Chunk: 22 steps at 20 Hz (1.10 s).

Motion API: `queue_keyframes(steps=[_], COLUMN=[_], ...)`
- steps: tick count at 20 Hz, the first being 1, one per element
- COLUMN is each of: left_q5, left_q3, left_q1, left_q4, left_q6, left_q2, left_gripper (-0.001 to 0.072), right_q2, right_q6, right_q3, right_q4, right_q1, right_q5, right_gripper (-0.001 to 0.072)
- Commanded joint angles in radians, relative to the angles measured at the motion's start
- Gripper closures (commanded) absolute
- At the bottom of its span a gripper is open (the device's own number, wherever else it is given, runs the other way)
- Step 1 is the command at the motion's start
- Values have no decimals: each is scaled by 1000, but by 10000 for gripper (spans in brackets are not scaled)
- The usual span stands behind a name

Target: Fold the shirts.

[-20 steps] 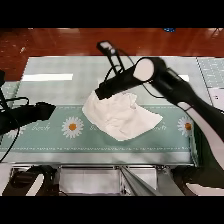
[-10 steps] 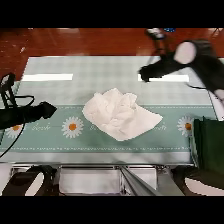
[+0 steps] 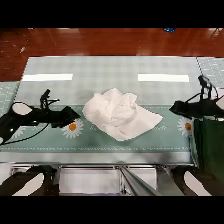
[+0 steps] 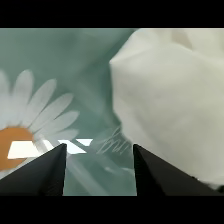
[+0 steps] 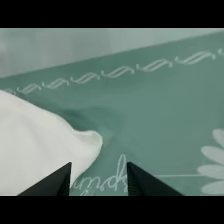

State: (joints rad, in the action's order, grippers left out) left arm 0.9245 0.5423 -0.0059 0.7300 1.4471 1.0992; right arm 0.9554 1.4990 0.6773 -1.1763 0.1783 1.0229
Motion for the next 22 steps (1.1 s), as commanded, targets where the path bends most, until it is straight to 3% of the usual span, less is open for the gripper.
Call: queue_keyframes(steps=[1,4,6,7,8,9,13,18,21,22], left_q5=[-151,-172,-161,-151,-127,-105,-60,-58,-56,-50], left_q3=[-8,5,45,68,91,112,157,158,158,159], left_q1=[-54,-97,-122,-127,-125,-123,-122,-122,-122,-122], left_q4=[-302,-458,-465,-465,-465,-465,-442,-440,-440,-441], left_q6=[-172,-323,-340,-340,-356,-391,-414,-414,-414,-414], left_q2=[158,233,278,297,313,322,324,324,324,324], left_gripper=[199,199,201,266,569,693,695,695,695,695], right_q2=[-65,-65,-65,-65,-65,-65,-46,96,228,274], right_q6=[-43,-68,-68,-68,-68,-68,-69,-174,-163,-159], right_q3=[-145,-188,-212,-223,-232,-242,-275,-275,-223,-186], right_q4=[108,123,130,135,141,150,213,466,496,497], right_q1=[26,26,26,26,26,26,25,16,-146,-208], right_q5=[11,45,56,56,59,71,41,-94,-168,-181], right_gripper=[305,306,306,306,306,306,306,306,311,380])
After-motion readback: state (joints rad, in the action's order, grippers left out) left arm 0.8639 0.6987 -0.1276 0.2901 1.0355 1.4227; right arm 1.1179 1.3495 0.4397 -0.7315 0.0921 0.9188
